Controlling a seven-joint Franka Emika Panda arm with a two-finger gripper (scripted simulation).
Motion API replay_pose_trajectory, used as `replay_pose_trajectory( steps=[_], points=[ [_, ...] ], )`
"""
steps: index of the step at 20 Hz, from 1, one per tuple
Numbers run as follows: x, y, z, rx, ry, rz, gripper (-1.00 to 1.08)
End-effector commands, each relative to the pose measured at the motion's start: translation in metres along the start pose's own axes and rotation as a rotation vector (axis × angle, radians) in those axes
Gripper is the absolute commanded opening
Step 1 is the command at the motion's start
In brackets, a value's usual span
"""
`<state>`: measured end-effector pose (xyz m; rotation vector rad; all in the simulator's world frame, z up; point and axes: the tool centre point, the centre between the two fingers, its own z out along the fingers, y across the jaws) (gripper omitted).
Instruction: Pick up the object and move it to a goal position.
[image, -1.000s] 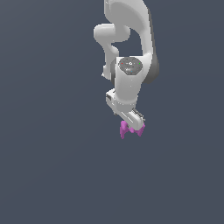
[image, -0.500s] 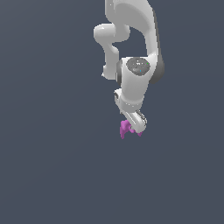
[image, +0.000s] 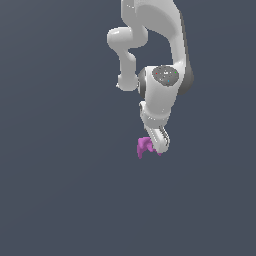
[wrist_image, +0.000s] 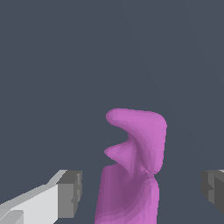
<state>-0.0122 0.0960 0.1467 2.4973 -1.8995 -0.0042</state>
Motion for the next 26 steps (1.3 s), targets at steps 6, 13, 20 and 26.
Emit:
replay_pose_trajectory(
  steps=[6,13,20,26],
  points=[
    [-0.009,-0.002,0.001,0.004,0.000,0.089,1.00],
    [-0.011,-0.002,0.001,0.005,-0.001,0.106,1.00],
    [-0.011,-0.002,0.020,0.005,0.000,0.107,1.00],
    [-0.011,-0.001,0.047,0.005,0.000,0.110,1.00]
  ],
)
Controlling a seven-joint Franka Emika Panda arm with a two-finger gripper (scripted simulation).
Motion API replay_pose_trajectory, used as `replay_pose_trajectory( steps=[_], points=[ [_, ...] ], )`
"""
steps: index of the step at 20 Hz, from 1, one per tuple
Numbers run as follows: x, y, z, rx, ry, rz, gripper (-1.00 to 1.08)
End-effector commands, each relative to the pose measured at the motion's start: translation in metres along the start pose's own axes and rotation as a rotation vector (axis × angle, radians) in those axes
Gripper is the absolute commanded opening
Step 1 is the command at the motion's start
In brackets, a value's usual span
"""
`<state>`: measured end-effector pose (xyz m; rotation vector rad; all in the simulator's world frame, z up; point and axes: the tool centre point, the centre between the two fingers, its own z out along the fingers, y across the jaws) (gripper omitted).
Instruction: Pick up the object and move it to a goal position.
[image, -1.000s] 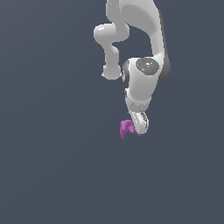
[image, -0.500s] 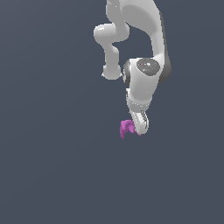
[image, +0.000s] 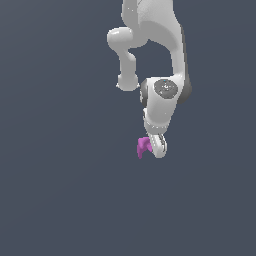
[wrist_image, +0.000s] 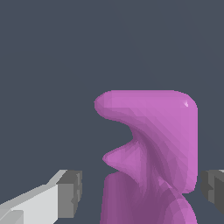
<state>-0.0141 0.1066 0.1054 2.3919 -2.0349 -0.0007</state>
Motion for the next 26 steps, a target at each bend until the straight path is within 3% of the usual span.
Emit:
replay_pose_trajectory(
  steps=[1,4,5,18,26],
  points=[
    [0.000,0.000,0.007,0.001,0.000,0.001,1.00],
    [0.000,-0.001,0.010,0.001,0.000,0.001,1.00],
    [0.000,-0.001,0.010,0.001,0.000,0.001,-1.00],
    [0.001,-0.003,0.008,0.001,0.000,0.001,-1.00],
    [0.017,-0.019,-0.016,0.001,0.000,0.001,-1.00]
  ],
)
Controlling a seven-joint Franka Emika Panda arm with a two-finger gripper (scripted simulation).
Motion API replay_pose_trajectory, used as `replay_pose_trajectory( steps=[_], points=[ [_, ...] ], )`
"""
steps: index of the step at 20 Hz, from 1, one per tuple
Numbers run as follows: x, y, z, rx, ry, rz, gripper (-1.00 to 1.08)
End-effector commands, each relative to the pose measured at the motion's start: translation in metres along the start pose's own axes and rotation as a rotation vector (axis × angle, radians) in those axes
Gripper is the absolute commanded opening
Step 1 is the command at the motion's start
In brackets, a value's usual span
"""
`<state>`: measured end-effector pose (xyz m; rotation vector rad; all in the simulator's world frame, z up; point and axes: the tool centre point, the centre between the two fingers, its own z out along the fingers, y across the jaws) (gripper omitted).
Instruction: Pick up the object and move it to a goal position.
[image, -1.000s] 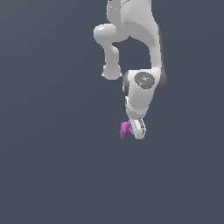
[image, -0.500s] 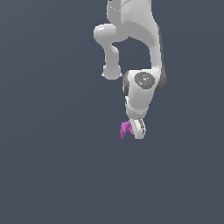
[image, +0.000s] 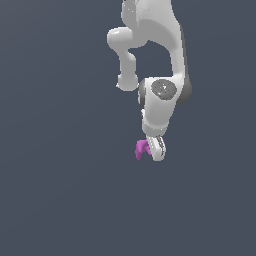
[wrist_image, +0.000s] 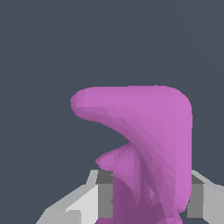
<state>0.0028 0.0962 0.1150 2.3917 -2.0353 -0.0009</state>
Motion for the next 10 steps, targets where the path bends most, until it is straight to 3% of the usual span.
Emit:
replay_pose_trajectory(
  steps=[1,10],
  points=[
    [0.008,-0.008,-0.011,0.001,0.000,0.001,-1.00],
    [0.042,-0.045,-0.062,0.001,0.000,0.001,-1.00]
  ],
)
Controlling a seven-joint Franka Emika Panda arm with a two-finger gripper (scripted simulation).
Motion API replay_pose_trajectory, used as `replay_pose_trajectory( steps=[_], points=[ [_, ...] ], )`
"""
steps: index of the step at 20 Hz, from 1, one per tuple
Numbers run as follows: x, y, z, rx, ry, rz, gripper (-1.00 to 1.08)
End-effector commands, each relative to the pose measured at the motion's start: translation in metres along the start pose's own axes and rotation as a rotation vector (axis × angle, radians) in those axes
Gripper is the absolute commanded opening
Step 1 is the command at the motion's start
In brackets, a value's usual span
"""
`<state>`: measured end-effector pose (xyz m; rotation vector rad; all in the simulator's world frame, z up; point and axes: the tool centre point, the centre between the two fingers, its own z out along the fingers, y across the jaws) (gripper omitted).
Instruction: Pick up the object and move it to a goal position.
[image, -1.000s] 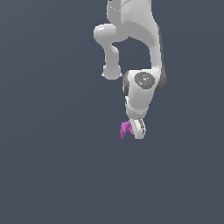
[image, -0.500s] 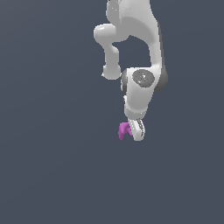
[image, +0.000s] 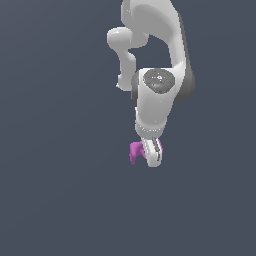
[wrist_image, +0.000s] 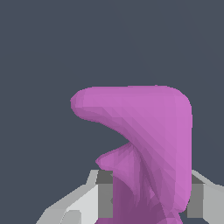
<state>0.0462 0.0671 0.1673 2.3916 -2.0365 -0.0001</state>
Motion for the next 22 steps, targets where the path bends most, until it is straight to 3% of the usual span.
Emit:
replay_pose_trajectory(
  steps=[1,11,22],
  points=[
    [0.010,-0.011,-0.016,0.000,0.000,0.000,-1.00],
    [0.037,-0.043,-0.056,0.000,0.001,-0.001,-1.00],
    [0.045,-0.054,-0.068,0.000,0.000,-0.001,-1.00]
  ],
)
